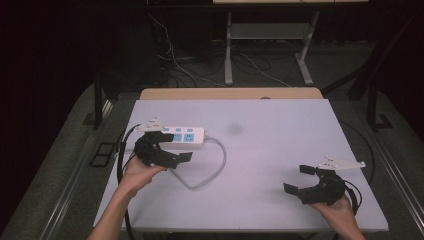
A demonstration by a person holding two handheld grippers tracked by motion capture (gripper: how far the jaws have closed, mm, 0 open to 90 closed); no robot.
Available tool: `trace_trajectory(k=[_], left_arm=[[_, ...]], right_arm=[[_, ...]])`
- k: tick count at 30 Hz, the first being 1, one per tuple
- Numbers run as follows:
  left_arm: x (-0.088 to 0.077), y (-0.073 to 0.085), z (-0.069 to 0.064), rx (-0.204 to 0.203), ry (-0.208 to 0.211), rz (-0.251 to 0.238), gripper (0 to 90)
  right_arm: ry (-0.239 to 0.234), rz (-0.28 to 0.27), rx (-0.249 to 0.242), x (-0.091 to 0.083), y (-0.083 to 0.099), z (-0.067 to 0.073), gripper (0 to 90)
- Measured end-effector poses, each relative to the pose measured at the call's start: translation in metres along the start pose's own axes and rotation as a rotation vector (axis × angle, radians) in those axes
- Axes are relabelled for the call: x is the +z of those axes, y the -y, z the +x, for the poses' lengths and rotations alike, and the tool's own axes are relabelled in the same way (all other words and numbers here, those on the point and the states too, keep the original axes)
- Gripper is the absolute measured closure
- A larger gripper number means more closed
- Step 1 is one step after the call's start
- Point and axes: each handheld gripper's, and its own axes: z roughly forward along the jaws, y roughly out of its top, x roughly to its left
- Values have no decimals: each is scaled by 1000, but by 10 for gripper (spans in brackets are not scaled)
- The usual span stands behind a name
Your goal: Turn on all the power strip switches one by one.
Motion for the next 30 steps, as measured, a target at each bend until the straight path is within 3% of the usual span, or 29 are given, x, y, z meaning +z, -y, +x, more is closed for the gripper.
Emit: trace_trajectory(k=[9,30], left_arm=[[6,-20,9,14,-17,29,0],[27,-47,41,8,-50,106,14]], right_arm=[[0,-1,1,0,0,0,5],[2,-3,3,-1,0,-2,5]])
